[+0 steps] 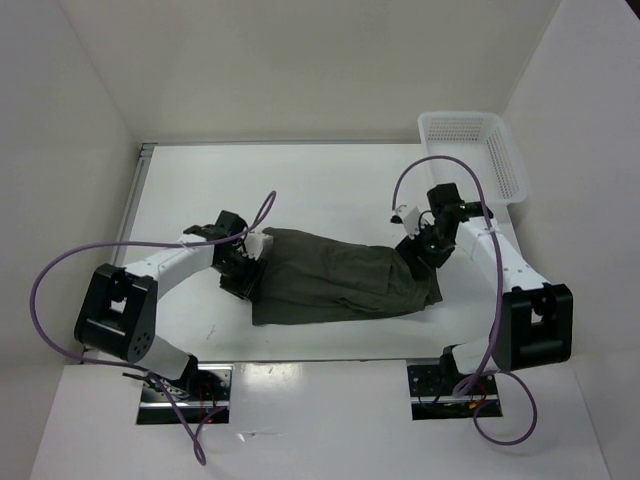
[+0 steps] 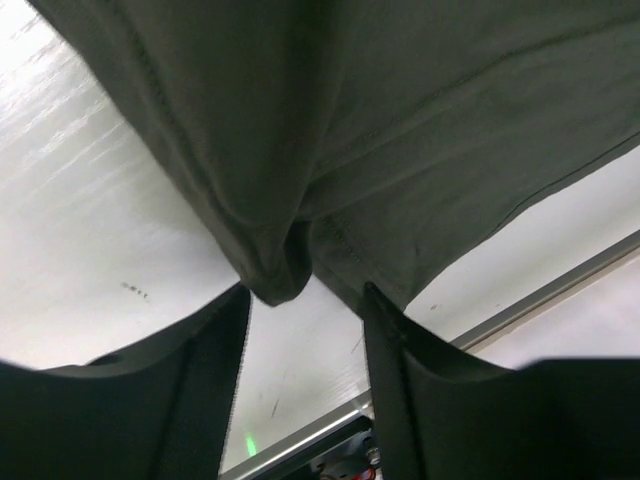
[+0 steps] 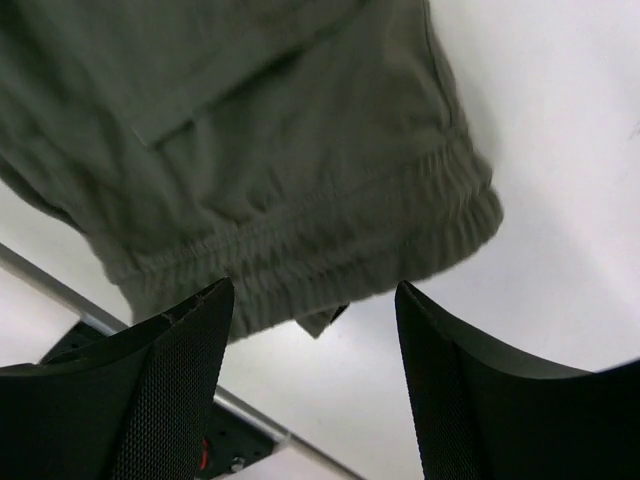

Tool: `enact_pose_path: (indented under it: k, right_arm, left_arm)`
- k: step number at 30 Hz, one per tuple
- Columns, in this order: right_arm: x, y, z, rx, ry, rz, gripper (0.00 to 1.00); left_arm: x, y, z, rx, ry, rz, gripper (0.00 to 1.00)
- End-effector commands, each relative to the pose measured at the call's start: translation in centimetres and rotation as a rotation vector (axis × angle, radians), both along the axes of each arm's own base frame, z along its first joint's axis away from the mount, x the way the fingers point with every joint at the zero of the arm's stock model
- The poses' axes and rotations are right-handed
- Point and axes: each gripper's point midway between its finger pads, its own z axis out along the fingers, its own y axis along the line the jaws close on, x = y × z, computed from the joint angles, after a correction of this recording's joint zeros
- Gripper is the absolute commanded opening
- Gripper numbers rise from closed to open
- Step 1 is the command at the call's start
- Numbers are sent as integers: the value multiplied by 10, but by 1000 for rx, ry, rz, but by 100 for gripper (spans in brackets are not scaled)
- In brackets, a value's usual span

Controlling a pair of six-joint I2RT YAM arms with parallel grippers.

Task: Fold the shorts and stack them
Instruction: Fold the shorts

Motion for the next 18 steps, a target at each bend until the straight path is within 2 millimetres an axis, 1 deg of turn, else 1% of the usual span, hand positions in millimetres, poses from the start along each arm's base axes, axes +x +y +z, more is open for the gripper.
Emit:
enact_pose_path:
  k: [1,2,3,4,5,6,7,9,10,11,12,13,14,15,17,18]
  right_arm:
    - [8,-24,-8,-36,-15,-94,71]
    - [13,-26,-12,-10,-15,-134,71]
    - [23,-25,-12,-3,-46,-146,71]
    - [28,-25,-11,-1,-66,-146,71]
    - [26,-19,-16,-10,-64,-120,71]
    - [29,-22,-19,-46,-67,-119,71]
    - [25,-25,-23,-62,-57,-123,71]
    - [18,-28,-24,-83,-34,-97,71]
    - [8,-33,-25,-92,6,-97,71]
    - [2,-34,-26,-86,27,-63,71]
    - [-3,-31,-24,-57,51,-32,71]
    - [-23,-29,-25,-47,124,9,71]
    - [-32,-28,-27,-39,154,37,71]
    - [-39,-25,-28,-32,175,78,71]
    - [-46,-20,-30,-22,213,94,70]
    - [-46,-19,-30,-15,219,113,70]
  left_arm:
    - [8,-13,-1,-56,-17,-23,54]
    - [13,-17,3,-73,-34,-26,50]
    - [10,-22,2,-90,-18,-39,48]
    - [13,-24,1,-100,-19,-41,45]
    - [12,-27,1,-100,-19,-52,43]
    - [15,-28,1,-100,-19,-52,38]
    - [16,-30,0,-110,-15,-54,35]
    - [16,-30,0,-110,-15,-54,30]
    - [17,-28,-1,-97,-19,-51,22]
    - [17,-26,-2,-84,-24,-48,17]
    - [17,-26,-2,-84,-24,-48,14]
    - [17,-26,-2,-84,-24,-48,11]
    - [18,-24,-3,-73,-27,-46,9]
    - [18,-24,-3,-73,-27,-46,4]
    - [20,-21,-4,-53,-34,-41,3]
    - [25,-21,-1,-49,-50,-39,1]
